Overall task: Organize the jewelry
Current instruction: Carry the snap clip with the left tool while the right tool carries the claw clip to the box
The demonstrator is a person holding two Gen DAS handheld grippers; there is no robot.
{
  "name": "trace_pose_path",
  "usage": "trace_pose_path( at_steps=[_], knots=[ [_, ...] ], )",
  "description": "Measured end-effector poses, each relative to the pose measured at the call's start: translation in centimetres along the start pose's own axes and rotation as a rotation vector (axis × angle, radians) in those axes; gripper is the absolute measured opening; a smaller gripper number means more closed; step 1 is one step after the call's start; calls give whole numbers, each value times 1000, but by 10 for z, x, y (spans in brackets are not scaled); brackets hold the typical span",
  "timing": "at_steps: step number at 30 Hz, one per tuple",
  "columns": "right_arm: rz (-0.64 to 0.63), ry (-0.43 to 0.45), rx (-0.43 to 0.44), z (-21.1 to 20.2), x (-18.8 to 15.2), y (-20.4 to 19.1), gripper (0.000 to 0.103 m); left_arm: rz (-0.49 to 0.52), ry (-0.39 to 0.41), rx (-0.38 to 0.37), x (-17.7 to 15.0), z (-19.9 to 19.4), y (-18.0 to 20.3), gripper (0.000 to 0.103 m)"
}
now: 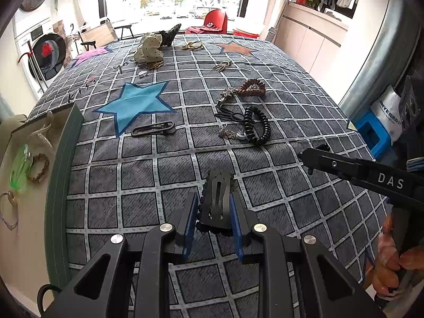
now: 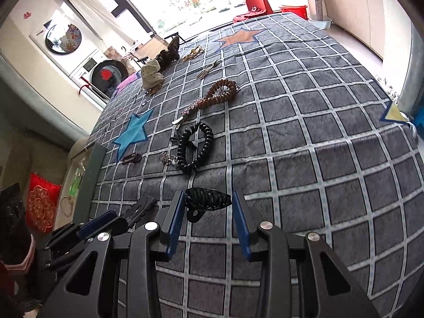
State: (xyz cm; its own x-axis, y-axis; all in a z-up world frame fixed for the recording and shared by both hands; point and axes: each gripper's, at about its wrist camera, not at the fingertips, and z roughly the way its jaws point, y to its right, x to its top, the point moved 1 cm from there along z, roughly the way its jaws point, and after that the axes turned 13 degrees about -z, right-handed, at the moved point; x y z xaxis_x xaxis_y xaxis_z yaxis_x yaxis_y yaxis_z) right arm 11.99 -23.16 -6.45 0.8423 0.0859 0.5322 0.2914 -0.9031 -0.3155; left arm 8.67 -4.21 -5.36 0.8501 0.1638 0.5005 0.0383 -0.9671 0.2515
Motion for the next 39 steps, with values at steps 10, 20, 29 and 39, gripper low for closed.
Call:
trace_pose_path(
  at_steps=[10, 20, 29, 39],
  knots=[
    [-12, 8, -11, -10, -4, -9, 40, -6, 56, -24, -1, -26, -5, 26],
    [-49, 8, -8, -11, -3, -31, 40, -38, 112, -22, 1, -53, -24, 26],
    [-106, 11, -6, -13, 5, -60, 40, -90, 166, -14, 1, -79, -54, 26],
    [-202, 16, 16, -9, 19, -108, 40, -163, 234, 11, 0, -107, -98, 26]
  ],
)
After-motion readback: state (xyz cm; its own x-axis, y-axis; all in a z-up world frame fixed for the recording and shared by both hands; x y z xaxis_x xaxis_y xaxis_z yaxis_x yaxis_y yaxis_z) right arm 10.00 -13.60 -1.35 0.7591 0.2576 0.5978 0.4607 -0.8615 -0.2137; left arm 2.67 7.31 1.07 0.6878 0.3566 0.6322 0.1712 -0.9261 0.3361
